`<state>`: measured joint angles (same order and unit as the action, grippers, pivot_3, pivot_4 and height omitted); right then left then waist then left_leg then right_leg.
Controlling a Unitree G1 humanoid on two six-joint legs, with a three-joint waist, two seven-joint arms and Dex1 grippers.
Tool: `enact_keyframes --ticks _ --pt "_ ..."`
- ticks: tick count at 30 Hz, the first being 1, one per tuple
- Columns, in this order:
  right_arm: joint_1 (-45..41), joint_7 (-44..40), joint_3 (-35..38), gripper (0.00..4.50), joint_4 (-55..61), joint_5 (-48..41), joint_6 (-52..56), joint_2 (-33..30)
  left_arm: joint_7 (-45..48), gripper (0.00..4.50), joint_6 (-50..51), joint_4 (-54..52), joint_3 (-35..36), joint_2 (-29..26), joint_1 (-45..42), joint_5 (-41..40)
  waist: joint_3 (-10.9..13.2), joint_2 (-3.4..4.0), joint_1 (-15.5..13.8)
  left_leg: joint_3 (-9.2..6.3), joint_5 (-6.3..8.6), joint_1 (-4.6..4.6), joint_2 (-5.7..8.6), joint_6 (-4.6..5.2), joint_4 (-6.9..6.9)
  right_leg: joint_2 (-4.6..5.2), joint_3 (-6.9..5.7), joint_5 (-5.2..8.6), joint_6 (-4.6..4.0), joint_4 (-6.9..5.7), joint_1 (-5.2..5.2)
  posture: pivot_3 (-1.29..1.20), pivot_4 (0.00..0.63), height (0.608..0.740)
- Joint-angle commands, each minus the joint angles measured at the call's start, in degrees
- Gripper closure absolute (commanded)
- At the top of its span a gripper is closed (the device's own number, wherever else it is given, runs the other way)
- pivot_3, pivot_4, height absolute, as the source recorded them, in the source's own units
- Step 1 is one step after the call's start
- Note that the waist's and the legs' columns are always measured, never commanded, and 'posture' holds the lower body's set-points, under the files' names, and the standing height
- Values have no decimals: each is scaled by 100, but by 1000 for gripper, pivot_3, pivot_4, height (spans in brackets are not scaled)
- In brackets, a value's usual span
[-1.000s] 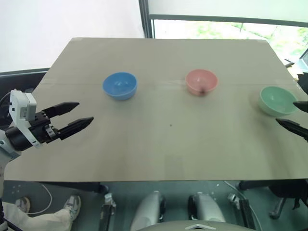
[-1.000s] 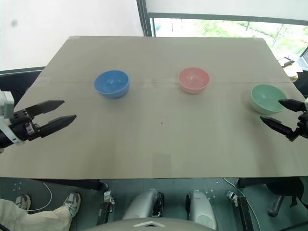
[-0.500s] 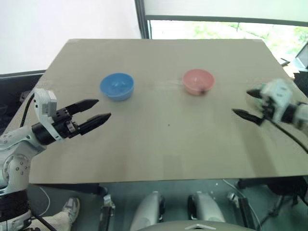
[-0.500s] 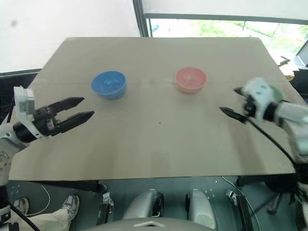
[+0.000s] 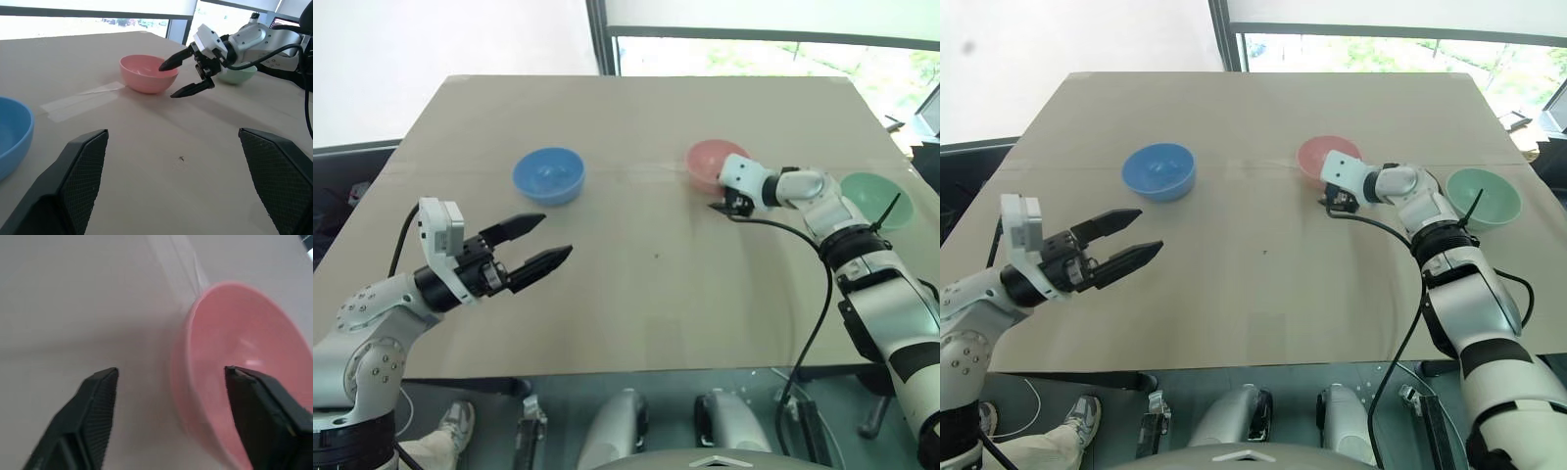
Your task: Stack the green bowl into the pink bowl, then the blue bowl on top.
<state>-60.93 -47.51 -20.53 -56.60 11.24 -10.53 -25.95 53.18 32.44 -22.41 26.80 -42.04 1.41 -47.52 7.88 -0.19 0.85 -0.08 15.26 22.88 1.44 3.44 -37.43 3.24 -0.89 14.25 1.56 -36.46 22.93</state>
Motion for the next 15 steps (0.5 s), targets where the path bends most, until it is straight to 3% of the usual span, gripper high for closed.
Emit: enact_keyframes --ticks 1,3,7,8,15 --pt "-380 137 55 1969 -406 188 -473 31 -188 0 6 -371 283 36 142 -227 1 1 16 0 -1 -1 -1 -1 0 0 0 0 0 -2 0 0 150 740" --pt "-464 193 72 2562 -573 278 -628 74 -256 0 5 -447 294 51 207 -283 2 1 26 0 -7 -10 -5 -12 0 -4 0 0 0 -17 1 0 150 740" --pt "-547 458 2 4215 -716 551 -998 109 -370 0 -12 -526 246 75 265 -346 2 1 43 -1 -19 -24 -13 -31 2 -11 0 0 -3 -38 1 0 150 740" --pt "-555 491 7 4428 -723 592 -1063 114 -387 0 -15 -526 236 75 263 -358 2 1 48 -2 -21 -25 -14 -34 2 -12 0 -2 -6 -42 1 0 150 740" --pt "-508 389 161 4428 -264 538 -1391 33 -422 0 -52 -351 63 94 53 -310 2 2 66 -4 -23 -26 -13 -37 2 -12 0 -7 -12 -44 1 0 150 740"
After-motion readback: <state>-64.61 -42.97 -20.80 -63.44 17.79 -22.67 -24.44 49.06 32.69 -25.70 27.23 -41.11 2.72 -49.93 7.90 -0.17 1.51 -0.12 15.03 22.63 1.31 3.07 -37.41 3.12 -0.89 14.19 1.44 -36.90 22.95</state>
